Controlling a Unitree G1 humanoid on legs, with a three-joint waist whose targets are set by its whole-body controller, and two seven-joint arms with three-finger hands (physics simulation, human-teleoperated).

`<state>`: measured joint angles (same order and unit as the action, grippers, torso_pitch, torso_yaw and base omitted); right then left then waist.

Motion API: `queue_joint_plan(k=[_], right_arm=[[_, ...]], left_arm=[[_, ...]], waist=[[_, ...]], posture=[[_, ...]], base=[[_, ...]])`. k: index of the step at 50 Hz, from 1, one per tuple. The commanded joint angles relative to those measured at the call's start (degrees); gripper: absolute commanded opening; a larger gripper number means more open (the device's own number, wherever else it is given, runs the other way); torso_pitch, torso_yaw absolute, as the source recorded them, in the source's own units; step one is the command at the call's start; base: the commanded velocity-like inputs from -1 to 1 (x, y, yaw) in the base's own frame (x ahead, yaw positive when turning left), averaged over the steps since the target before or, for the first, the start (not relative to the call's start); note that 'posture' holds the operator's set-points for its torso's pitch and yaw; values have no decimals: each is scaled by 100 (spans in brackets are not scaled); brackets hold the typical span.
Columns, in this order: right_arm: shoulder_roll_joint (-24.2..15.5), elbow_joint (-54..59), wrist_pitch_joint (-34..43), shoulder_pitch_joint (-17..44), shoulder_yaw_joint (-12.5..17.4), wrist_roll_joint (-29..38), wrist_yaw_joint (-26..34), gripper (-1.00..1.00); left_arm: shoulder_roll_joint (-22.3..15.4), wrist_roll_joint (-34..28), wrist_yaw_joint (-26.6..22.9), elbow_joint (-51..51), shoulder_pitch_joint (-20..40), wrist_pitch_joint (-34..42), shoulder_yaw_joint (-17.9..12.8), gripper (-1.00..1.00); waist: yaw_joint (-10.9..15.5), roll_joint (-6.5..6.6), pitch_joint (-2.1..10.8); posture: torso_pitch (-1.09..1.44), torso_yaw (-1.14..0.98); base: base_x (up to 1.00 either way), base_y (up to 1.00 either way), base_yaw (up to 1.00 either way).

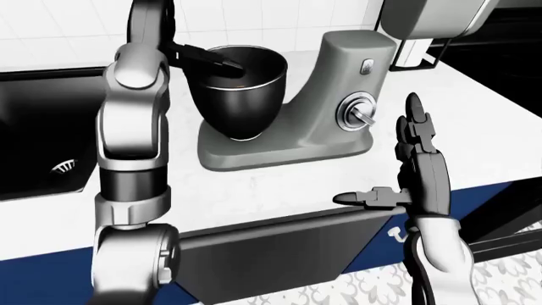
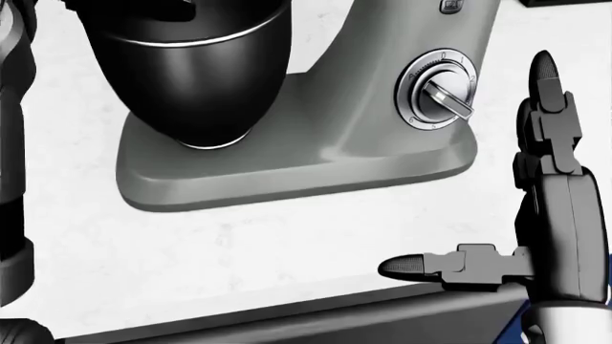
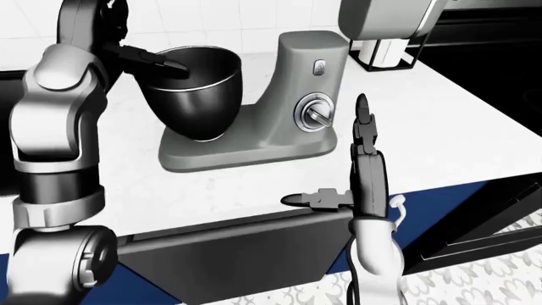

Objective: Place the bread in the stand mixer bowl.

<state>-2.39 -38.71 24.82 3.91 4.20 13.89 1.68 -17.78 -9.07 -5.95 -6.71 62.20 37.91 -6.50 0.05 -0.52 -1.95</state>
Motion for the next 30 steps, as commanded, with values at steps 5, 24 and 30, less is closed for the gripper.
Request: queue_joint_plan(k=[5,24,30], right_arm=[[-28,-163,-188,110,35,4,-30,100],[-27,-173,-183,112,40,-6,-37,100],[-15,-218,-153,96,17,7,-41,100]], left_arm=[[-185,26,-27,549,-22,30,-122,100],[-551,308,-18,1571,-790,426,-438,100],[-624,390,-16,1904,-990,582,-521,100]], waist=[[-5,16,138],[-20,62,144],[-25,75,141]], posture=[[0,0],[0,0],[0,0]], base=[[0,0,0],[0,0,0],[0,0,0]])
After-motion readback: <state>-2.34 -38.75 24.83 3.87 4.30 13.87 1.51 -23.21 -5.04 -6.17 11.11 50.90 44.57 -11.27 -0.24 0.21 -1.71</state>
